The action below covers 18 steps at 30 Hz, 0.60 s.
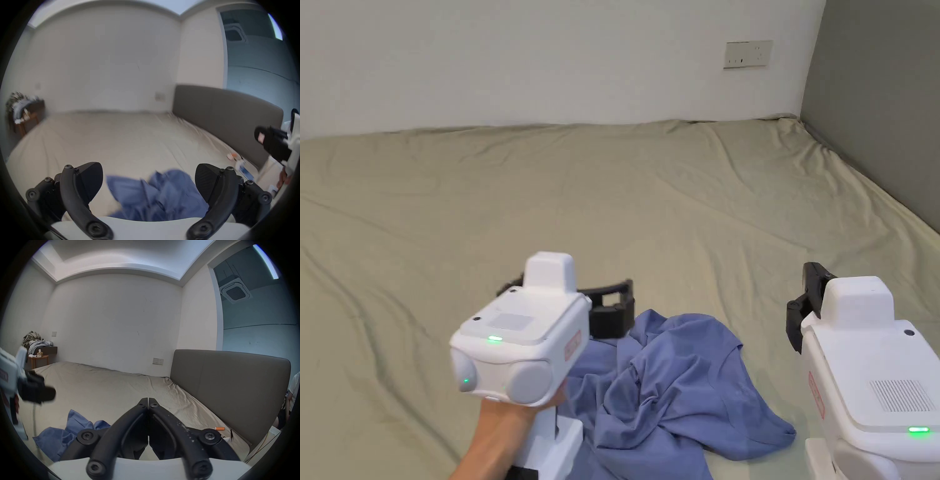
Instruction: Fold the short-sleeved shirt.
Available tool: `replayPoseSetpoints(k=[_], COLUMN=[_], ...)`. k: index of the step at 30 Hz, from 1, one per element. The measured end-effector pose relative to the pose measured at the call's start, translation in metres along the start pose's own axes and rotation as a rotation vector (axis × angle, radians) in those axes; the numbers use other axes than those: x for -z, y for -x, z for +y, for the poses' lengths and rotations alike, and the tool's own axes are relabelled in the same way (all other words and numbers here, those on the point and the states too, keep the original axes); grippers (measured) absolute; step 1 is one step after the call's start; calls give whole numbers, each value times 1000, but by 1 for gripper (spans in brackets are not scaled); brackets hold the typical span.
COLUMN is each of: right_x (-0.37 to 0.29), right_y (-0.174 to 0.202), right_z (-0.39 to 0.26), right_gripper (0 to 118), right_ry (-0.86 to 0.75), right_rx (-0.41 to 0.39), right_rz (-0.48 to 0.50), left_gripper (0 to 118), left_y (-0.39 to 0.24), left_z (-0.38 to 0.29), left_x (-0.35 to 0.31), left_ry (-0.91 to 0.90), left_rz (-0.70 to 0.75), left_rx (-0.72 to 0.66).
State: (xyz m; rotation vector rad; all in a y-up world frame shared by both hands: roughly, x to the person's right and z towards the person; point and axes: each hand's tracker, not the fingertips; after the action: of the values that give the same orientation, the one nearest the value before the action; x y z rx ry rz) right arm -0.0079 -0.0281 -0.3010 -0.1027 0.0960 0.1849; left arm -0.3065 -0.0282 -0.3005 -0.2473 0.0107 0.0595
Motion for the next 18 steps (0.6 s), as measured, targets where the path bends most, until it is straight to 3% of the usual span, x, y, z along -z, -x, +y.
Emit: replayPoseSetpoints(k=[6,10,12,13,14,15,18], right_x=[-6,-8,-9,-9,-9,-9,-10], right_y=[8,12,14,15,15,16,18], right_z=[13,18,18,19,19,19,21], right_gripper=[2,2,2,2,2,2,2], right_ry=[-43,-55,-59,-61,-62,-62,-64], right_rx=[0,1,0,0,1,0,-2], right_rz=[15,26,30,32,34,37,39], left_gripper=[115,109,84,62,24,0,0], left_y=[35,55,64,67,68,71,80], left_z=[15,12,8,7,6,6,2], left_x=[-32,-46,-51,-54,-55,-55,-52], left_ry=[-197,-232,-249,-252,-248,-235,-202], left_rz=[202,289,289,291,292,294,259], left_rx=[79,45,36,35,36,37,26])
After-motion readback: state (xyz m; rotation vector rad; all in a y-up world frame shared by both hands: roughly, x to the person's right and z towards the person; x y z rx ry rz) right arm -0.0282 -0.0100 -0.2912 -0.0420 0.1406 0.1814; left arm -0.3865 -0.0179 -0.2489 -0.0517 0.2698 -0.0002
